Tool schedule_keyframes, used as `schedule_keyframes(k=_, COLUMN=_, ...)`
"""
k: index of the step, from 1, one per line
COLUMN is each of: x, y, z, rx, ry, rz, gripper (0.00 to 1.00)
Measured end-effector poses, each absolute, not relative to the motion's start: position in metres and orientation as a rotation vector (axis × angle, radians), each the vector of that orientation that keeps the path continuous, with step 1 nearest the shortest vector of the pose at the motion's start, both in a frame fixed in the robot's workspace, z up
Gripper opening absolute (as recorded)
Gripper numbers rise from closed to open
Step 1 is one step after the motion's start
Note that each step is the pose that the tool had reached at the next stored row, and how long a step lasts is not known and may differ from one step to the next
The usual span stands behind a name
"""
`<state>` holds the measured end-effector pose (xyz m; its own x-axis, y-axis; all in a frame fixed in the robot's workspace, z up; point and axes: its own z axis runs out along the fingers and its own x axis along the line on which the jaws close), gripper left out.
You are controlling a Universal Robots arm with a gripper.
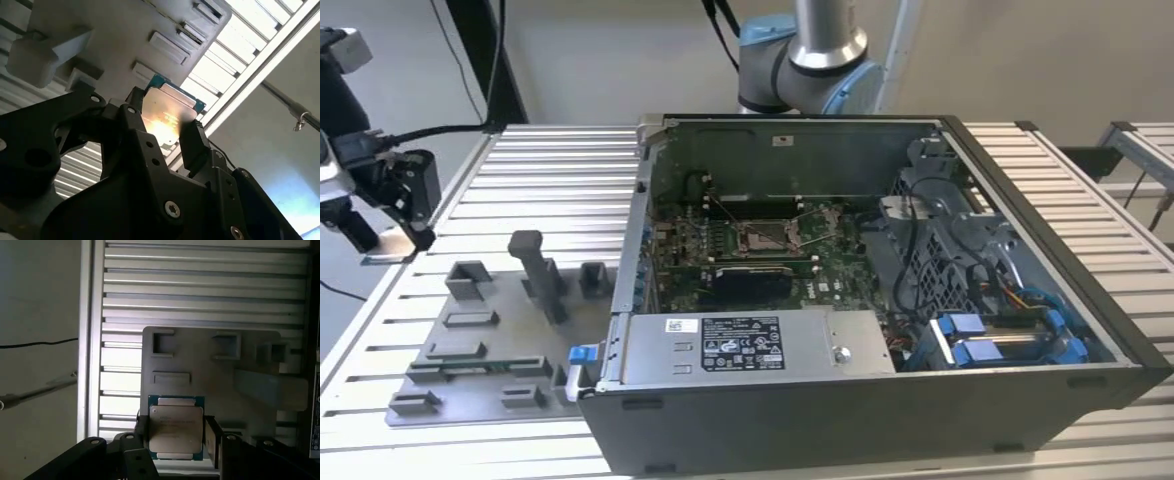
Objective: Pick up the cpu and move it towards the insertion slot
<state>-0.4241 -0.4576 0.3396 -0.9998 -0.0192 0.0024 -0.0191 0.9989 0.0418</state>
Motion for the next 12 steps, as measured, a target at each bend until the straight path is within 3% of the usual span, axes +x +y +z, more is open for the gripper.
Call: schedule_keyframes(k=12, x=-0.424, y=-0.458, z=0.386, rx=0.03, ry=-3.138, rz=-0.072, gripper=0.0)
